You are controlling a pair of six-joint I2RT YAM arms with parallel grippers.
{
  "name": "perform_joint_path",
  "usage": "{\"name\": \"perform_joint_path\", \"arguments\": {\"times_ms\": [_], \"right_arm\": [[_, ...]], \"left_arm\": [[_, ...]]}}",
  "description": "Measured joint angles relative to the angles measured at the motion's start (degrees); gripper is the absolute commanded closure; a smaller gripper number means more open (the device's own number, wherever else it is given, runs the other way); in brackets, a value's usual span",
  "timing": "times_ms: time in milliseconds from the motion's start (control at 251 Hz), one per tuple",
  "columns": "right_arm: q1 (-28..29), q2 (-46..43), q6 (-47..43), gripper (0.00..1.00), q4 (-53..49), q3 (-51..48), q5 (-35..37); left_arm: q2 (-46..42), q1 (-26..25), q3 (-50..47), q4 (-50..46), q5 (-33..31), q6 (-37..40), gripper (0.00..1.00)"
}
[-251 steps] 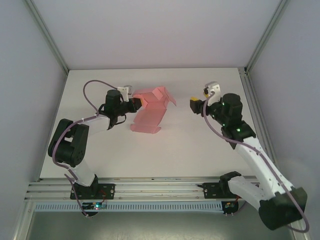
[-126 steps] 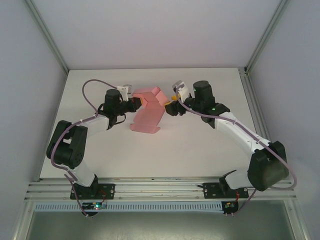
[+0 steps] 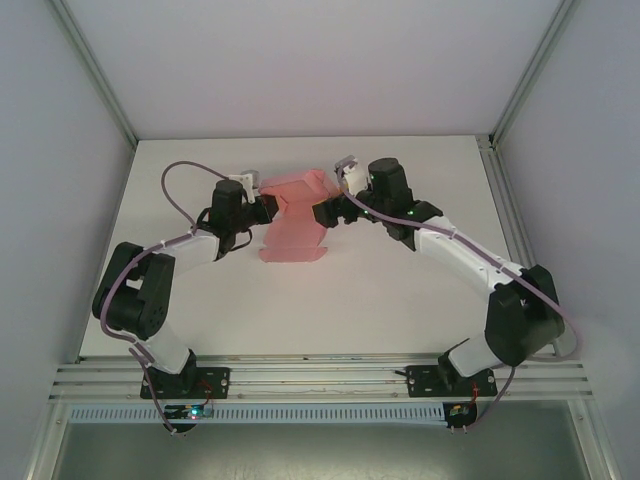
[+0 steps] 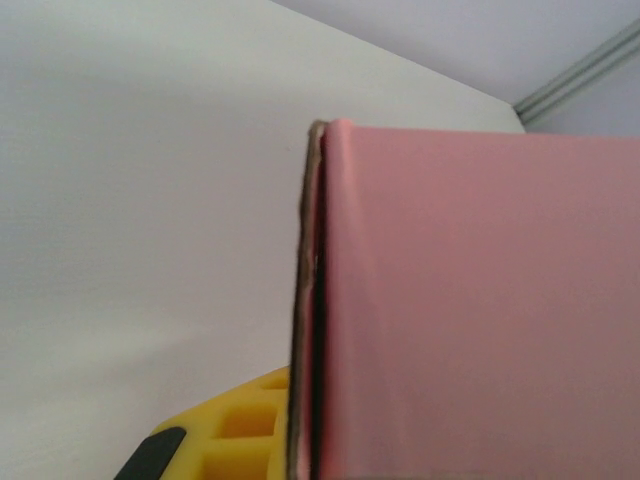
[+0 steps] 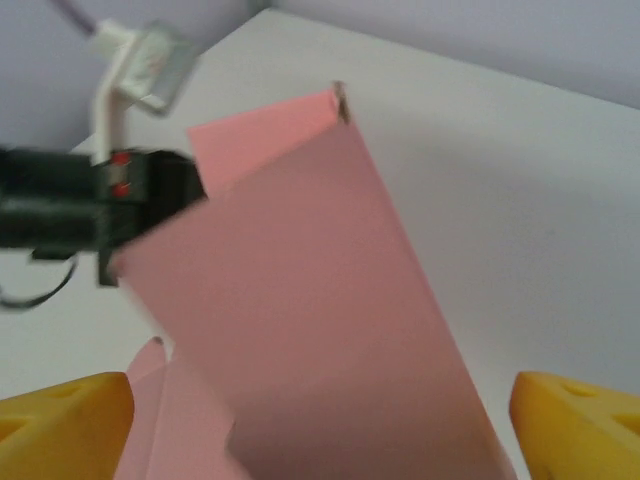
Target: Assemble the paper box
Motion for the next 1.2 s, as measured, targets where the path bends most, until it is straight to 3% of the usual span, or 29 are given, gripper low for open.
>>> {"name": "perform_joint_path", "arguments": {"times_ms": [104, 243, 323, 407, 467, 575, 754, 1057, 1109, 1173, 1197], "right_arm": [[0.0, -3.2, 4.3, 0.02, 0.1, -2.8, 4.4], [0.0, -2.6, 13.0, 0.18, 2.4, -4.7, 3.5], [-0.2, 0.6, 17.9, 0.41, 4.8, -4.9, 0.6], [-1.3, 4.1, 23.6, 0.74, 9.5, -6.1, -4.3], [-2.9, 5.8, 28.8, 0.83, 15.7, -8.5, -8.2], [-6.0, 7.2, 38.7, 0.9, 31.0, -14.2, -14.8], [-7.0, 8.4, 48.5, 0.95, 45.5, -15.8, -22.0], [-7.1, 6.7, 49.9, 0.87, 49.1, -16.9, -24.5], [-7.1, 5.7, 48.7, 0.8, 47.8, -17.0, -24.5], [-7.1, 4.4, 46.7, 0.56, 46.1, -17.5, -24.7], [-7.1, 3.7, 45.3, 0.54, 45.1, -17.7, -24.9]], "left_arm": [[-0.9, 0.0, -0.3, 0.4, -2.6, -1.2, 1.0], [-0.9, 0.0, -0.5, 2.3, -3.7, -3.5, 1.0], [-0.9, 0.0, -0.8, 4.3, -3.9, -5.0, 1.0], [-0.9, 0.0, -1.1, 5.7, -4.1, -6.2, 1.0], [-0.9, 0.0, -1.1, 6.4, -4.5, -7.0, 1.0], [-0.9, 0.0, -1.1, 6.9, -4.7, -8.0, 1.0], [0.2, 0.0, -0.9, 10.3, -3.9, -10.6, 1.0], [4.0, 0.1, 0.3, 16.4, 0.5, -14.8, 1.0], [4.5, 0.1, 0.5, 17.0, 1.6, -14.9, 1.0], [4.9, 0.1, 0.6, 18.0, 2.8, -14.8, 1.0], [5.0, 0.1, 0.6, 18.2, 2.9, -14.7, 1.0]]}}
